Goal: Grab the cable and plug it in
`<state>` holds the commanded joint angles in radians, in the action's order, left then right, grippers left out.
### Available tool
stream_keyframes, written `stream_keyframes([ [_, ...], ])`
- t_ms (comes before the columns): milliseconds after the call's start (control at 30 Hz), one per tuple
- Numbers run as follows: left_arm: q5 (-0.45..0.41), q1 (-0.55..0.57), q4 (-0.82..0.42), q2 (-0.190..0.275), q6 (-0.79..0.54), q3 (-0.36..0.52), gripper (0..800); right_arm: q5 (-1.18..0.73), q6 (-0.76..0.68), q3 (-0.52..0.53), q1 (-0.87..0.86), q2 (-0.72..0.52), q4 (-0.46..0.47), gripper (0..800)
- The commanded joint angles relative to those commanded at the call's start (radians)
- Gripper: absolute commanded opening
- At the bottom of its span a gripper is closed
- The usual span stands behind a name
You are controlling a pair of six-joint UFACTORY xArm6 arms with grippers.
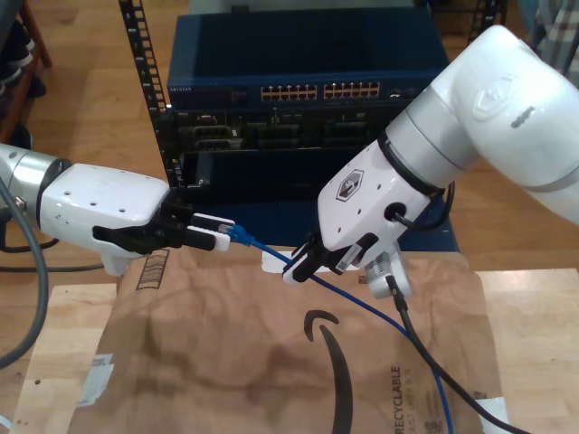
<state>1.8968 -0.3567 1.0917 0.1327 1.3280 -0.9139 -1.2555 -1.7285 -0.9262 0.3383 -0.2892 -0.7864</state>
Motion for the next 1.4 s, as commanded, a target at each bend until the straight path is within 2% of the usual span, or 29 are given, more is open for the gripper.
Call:
stream_keyframes([
  [133,-0.002,0.0,-0.002,0.0,-0.005,-0.002,134,0.0,0.0,0.0,0.0,0.002,0.0,20],
  [200,-0.002,0.0,-0.002,0.0,-0.005,-0.003,52,0.0,0.0,0.0,0.0,0.002,0.0,23],
  [233,-0.003,0.0,-0.002,0.0,-0.005,-0.003,39,0.0,0.002,0.0,0.0,0.002,0.0,43],
  [267,-0.006,0.0,-0.002,0.002,-0.005,-0.003,34,0.0,0.002,0.0,0.0,0.002,0.0,139],
  [300,-0.011,-0.002,-0.003,0.002,-0.005,-0.003,16,-0.002,0.008,0.0,0.003,0.003,0.0,379],
  [333,-0.011,-0.002,-0.005,0.002,-0.005,-0.003,8,-0.002,0.034,-0.003,0.012,0.003,0.0,541],
  [367,-0.012,-0.002,-0.005,0.0,-0.005,-0.002,8,-0.003,0.069,-0.006,0.018,0.003,-0.005,637],
  [433,-0.011,0.0,-0.005,0.0,-0.003,0.003,2,-0.003,0.092,-0.014,0.014,-0.002,-0.025,717],
  [533,0.0,0.003,-0.005,-0.005,-0.002,0.008,2,0.002,0.1,-0.02,0.015,-0.025,-0.023,725],
  [600,0.015,0.002,0.0,-0.048,0.002,0.008,2,0.009,0.129,-0.021,0.015,-0.041,-0.021,726],
  [767,0.035,-0.008,0.002,-0.089,0.051,0.003,1,0.135,0.204,0.005,0.015,-0.092,-0.017,726],
  [933,0.124,-0.032,0.043,-0.149,0.103,-0.005,1,0.307,0.281,0.035,0.018,-0.117,-0.018,730],
  [1000,0.143,-0.058,0.058,-0.183,0.115,-0.014,1,0.325,0.293,0.031,0.038,-0.117,-0.018,769],
  [1133,0.213,-0.087,0.163,-0.273,0.158,-0.018,1,0.377,0.295,0.018,0.098,-0.127,-0.017,772],
  [1400,0.259,-0.11,0.18,-0.321,0.216,-0.034,1,0.384,0.351,-0.011,0.133,-0.15,-0.02,774],
])
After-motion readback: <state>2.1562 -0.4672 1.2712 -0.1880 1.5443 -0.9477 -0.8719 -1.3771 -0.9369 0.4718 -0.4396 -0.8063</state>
